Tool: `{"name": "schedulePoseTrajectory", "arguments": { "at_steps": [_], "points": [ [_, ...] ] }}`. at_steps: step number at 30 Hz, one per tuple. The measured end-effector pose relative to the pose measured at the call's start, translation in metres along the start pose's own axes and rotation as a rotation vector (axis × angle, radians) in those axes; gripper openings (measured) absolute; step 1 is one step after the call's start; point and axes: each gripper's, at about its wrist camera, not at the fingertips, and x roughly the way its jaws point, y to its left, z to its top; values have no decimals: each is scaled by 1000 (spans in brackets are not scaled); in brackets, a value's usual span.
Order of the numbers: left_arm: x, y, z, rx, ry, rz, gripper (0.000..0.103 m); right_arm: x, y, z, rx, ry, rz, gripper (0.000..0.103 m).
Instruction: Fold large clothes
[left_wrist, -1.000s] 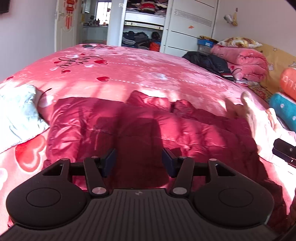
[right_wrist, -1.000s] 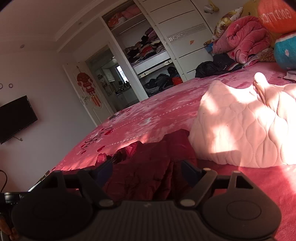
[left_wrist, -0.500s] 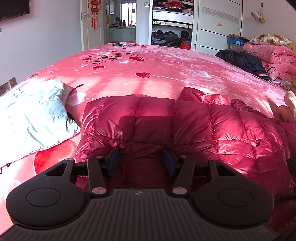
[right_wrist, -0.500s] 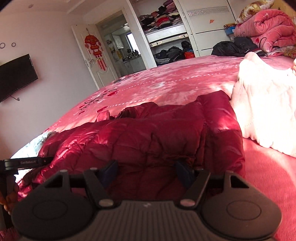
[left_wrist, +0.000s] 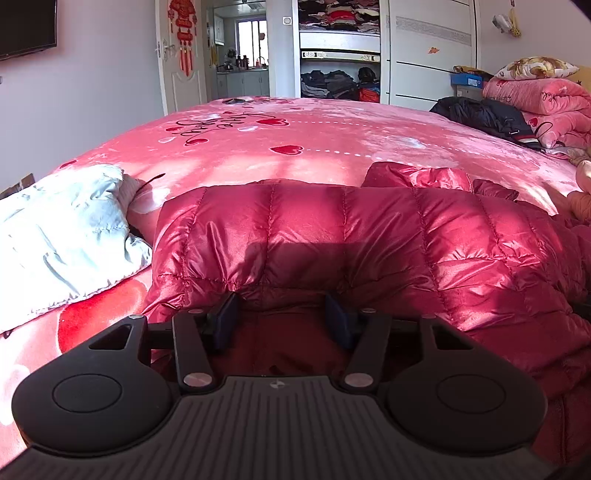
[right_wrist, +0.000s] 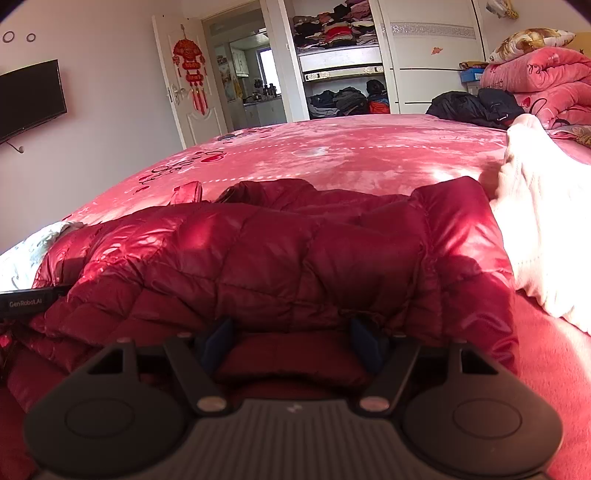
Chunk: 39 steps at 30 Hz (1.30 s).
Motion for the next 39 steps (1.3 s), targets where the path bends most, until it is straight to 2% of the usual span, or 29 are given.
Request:
{"name": "schedulePoseTrajectory", "arguments": {
  "at_steps": [5,11,16,21,30,39],
  "points": [
    [-11,0,9,-20,16,20,66,-7,-7,3,50,-4,47,76],
    [-61,10,21,-86,10,-3,68,-47,-17,16,176,-17,75,84],
    [-113,25,21,-91,28,-33,71,-97,-26,23,196,-76,43,86],
    [-163,44,12,-51,73,-64,75,-144,-35,25,215,-114,-3,87],
    [-238,72,-10,-27,101,-96,81,-222,-40,-10,265,-103,-77,87],
    [-295,93,-40,-37,149,-116,87,-263,-34,-42,291,-54,-108,87]
  ]
}}
